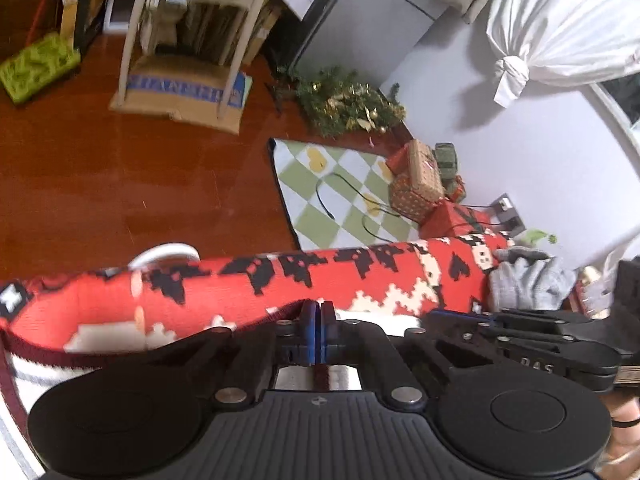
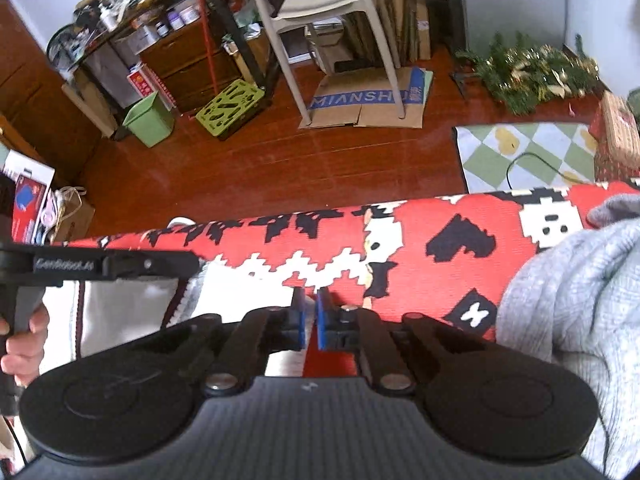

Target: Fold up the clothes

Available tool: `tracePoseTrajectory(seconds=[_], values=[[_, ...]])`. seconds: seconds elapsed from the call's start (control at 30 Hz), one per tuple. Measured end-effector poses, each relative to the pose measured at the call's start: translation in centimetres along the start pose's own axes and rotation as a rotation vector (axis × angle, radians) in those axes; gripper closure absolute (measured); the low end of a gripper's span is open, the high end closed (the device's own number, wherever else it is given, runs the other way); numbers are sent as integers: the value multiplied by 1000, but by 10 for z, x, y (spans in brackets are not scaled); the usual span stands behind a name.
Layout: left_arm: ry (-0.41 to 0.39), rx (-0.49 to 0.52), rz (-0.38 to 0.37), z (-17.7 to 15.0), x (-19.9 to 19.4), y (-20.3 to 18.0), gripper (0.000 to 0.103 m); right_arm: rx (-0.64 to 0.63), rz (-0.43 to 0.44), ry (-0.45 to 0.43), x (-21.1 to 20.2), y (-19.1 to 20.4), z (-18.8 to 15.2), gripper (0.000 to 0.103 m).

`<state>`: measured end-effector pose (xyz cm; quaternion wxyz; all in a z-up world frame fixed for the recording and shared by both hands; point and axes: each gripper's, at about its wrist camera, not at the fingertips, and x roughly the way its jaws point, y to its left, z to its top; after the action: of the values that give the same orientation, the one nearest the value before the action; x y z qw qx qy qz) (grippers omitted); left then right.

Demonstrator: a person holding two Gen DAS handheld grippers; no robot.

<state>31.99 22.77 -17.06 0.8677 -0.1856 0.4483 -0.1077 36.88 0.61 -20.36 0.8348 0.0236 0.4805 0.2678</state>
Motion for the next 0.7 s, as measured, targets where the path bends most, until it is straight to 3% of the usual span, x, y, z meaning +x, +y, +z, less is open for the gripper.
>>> tracePoseTrajectory(seconds=[0.23,0.37,0.43,0.57,0.7], values=[[-43,116,98,-2,10,-15,101,-107,-91,-35,3,21,1,103],[-75,95,161,6,6,-13,90,-178,-172,-35,4,27,7,102],[-98,52,135,10,-2,-8,78,-146,-126,-58,-2,26,10,102],[-101,38,94,14,-29,0,78,-123,-35,-91,-15,31,15,102],[-84,47,90,1,-64,12,78,-176,37,-24,-8,57,9,102]])
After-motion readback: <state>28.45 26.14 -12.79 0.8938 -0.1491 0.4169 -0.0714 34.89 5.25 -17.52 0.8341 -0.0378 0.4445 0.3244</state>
